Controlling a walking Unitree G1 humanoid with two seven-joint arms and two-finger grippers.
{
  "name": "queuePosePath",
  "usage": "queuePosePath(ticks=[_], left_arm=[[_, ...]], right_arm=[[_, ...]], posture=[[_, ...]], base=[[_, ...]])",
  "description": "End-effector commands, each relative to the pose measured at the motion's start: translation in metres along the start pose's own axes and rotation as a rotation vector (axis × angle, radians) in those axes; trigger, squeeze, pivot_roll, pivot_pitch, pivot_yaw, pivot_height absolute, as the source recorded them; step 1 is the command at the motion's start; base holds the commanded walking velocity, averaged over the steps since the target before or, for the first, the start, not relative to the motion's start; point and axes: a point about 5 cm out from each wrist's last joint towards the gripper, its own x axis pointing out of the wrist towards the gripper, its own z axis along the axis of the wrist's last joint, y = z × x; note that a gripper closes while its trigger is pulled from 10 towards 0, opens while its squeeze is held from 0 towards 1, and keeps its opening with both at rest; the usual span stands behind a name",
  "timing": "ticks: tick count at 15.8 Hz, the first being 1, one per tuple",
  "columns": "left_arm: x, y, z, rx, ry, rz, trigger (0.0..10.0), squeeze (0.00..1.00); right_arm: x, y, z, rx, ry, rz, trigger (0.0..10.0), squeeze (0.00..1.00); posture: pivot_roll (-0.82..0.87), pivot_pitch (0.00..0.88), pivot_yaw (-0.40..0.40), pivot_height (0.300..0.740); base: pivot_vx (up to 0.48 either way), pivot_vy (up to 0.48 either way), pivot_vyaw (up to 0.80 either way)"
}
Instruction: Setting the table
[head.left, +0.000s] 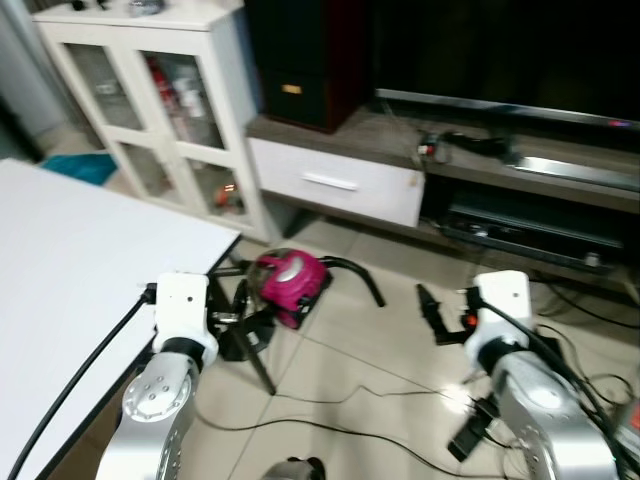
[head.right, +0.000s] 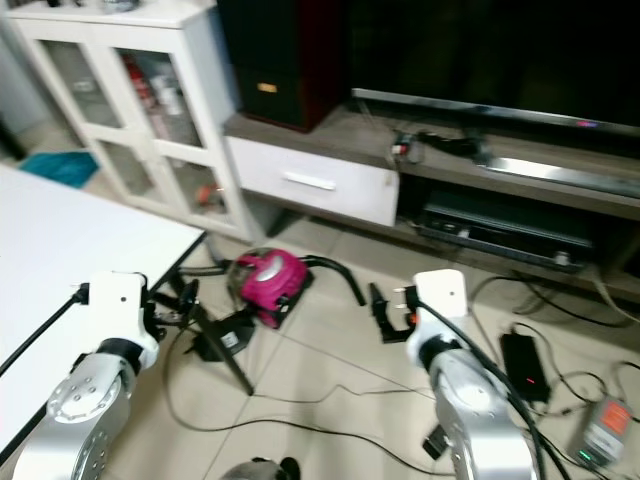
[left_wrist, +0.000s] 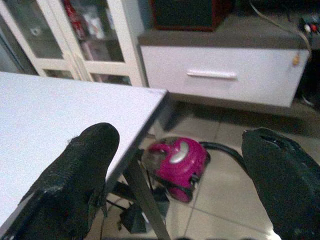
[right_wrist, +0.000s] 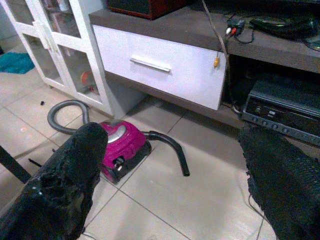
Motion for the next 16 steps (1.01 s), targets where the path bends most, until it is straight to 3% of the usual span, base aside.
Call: queuePosePath(ticks=[1,2,3,4,5,6,9,10,11,13,14,16], left_arm=[[0.003,0.001,0.005,0.014,-0.052,0.003,10.0,1.00],[0.008,0.002,0.003,0.005,-0.037,-0.005,10.0,0.85],[0.013,0.001,0.004,0.017,-0.037,-0.030,10.0,0.85],[0.012,-0.001,0.009,0.003,-0.029,-0.039,10.0,0.59],[0.007,-0.005,0.009,-0.010,-0.025,-0.069,10.0,0.18],[0.001,-0.008,0.008,0.027,-0.026,-0.069,10.0,0.00],[-0.016,0.002,-0.002,0.014,-0.006,0.063,10.0,0.00],[-0.025,0.003,-0.003,0.053,0.016,0.052,10.0,0.00],[-0.031,0.004,-0.005,0.025,0.003,0.078,10.0,0.00],[-0.030,0.004,-0.008,0.063,0.000,0.103,10.0,0.00],[-0.030,0.002,-0.005,0.038,-0.005,0.101,10.0,0.00],[-0.041,0.002,-0.008,0.059,0.024,0.160,10.0,0.00]], right_arm=[[-0.007,-0.004,0.007,-0.022,-0.027,-0.022,10.0,1.00],[-0.014,-0.009,0.011,-0.030,-0.028,-0.052,10.0,1.00],[-0.022,-0.017,0.019,-0.043,-0.035,-0.085,10.0,1.00],[-0.029,-0.027,0.029,-0.013,-0.061,-0.123,10.0,1.00],[-0.025,-0.030,0.025,0.002,-0.063,-0.129,10.0,1.00],[-0.020,-0.031,0.016,-0.001,-0.039,-0.121,10.0,1.00],[-0.004,-0.010,0.018,0.010,-0.030,0.005,10.0,1.00],[-0.001,-0.005,0.016,-0.028,-0.023,0.032,10.0,1.00],[0.004,-0.002,0.018,-0.035,-0.030,0.053,10.0,1.00],[0.014,0.006,0.021,-0.031,-0.040,0.129,10.0,1.00],[0.018,0.009,0.020,-0.034,-0.035,0.161,10.0,1.00],[0.027,0.020,0.017,-0.031,-0.025,0.226,10.0,1.00]], posture=[[-0.20,0.007,0.145,0.740],[-0.24,0.009,0.146,0.740],[-0.32,0.015,0.139,0.740],[-0.31,0.025,0.146,0.740],[-0.28,0.040,0.164,0.740],[-0.25,0.032,0.170,0.740],[-0.19,0.035,0.110,0.740],[-0.18,0.039,0.099,0.740],[-0.17,0.036,0.084,0.740],[-0.14,0.023,0.027,0.740],[-0.12,0.021,0.011,0.740],[-0.08,0.022,-0.039,0.740]], base=[[0.000,0.000,0.80],[0.000,0.000,0.80],[0.000,0.000,0.80],[0.000,0.000,0.80],[0.000,0.000,0.80],[0.000,0.000,0.80],[0.000,0.000,0.80],[0.000,0.000,0.80],[0.000,0.000,0.80],[0.000,0.000,0.80],[0.000,0.000,0.80],[0.000,0.000,0.80]])
